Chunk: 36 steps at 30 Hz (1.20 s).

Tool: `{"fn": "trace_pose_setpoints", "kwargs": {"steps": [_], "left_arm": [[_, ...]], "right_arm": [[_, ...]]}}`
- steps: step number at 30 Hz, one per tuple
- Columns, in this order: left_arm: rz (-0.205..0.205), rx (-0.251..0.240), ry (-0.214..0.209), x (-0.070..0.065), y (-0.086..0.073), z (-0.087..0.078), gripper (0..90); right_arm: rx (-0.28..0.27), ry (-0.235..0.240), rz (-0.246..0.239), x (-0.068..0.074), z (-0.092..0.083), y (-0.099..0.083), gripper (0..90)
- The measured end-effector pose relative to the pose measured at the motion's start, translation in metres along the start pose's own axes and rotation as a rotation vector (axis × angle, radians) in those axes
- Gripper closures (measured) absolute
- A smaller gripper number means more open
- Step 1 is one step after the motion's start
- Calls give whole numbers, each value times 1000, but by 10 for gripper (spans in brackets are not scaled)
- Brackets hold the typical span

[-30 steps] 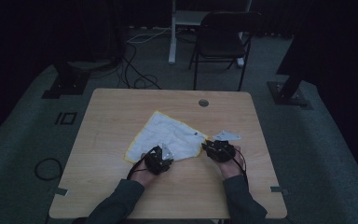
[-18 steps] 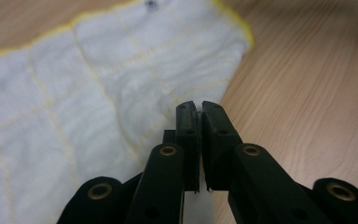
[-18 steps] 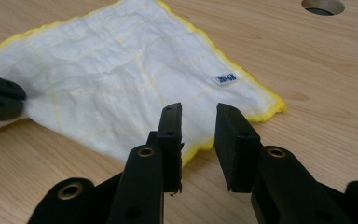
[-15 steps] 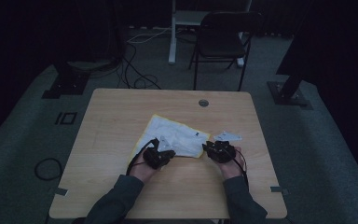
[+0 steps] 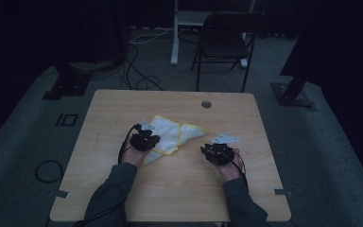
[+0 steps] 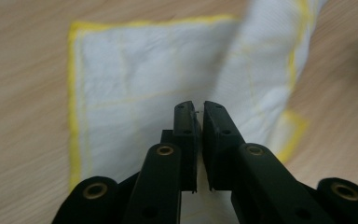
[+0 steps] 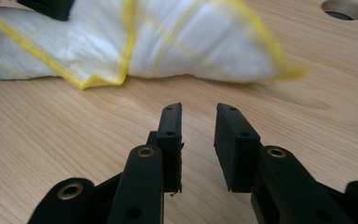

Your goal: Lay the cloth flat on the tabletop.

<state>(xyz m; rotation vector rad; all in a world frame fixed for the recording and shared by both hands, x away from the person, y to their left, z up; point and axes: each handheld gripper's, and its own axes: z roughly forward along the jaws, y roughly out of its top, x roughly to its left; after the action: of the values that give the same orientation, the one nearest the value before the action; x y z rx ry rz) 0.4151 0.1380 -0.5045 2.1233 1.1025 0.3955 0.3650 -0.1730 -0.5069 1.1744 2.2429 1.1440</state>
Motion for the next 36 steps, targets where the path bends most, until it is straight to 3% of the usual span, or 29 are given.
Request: {"fn": "trace_pose_setpoints", "kwargs": {"steps": [4,8,21,31,36], "left_arm": [[-38,35,29,11,-10,8,818],[-78,6,29,17,-16,3,778],[-93,-53,64,26,-29,-28,760],[-119,-28,88,35,-50,-31,765],[-130,-16,100,38,-57,-30,782]], "right_arm": [[4,9,-15,7,6,3,722],[6,20,-42,16,14,10,718],[3,100,-117,48,43,32,648],[13,143,-148,62,62,44,677],[25,139,-166,65,72,49,680]]}}
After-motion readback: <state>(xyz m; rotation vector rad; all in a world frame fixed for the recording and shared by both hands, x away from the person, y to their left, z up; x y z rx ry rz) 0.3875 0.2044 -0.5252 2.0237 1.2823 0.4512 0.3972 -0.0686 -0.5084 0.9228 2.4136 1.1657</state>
